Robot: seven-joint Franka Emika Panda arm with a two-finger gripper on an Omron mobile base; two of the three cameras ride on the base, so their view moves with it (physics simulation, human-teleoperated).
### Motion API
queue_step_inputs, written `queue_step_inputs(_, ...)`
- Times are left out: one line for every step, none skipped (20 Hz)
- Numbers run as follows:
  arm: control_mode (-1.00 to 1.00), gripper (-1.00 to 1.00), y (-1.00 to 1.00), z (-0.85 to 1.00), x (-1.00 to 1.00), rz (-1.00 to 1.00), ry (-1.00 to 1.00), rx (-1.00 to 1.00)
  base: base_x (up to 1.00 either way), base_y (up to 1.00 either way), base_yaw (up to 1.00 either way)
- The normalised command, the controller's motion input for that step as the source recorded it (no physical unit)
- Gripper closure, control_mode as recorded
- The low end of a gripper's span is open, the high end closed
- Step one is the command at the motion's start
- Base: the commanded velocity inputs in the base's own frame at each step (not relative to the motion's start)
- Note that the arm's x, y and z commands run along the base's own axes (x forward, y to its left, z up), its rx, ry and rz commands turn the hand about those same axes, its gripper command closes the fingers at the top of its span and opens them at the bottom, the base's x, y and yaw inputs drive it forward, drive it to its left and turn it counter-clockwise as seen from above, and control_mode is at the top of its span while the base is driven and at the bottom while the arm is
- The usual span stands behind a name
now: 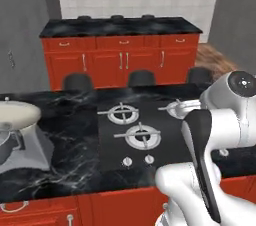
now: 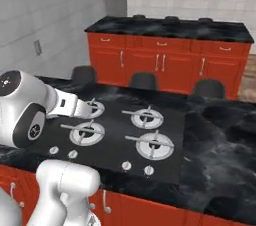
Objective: Navigate to the stove.
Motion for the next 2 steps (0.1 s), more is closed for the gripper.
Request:
queue_step_inputs(1.0, -1.0, 0.0, 0.0, 0.0, 0.0, 0.0, 0.0, 0.94, -0.24, 0.46)
queue_step_inputs(1.0, -1.0, 0.0, 0.0, 0.0, 0.0, 0.0, 0.0, 0.97, -0.21, 0.46)
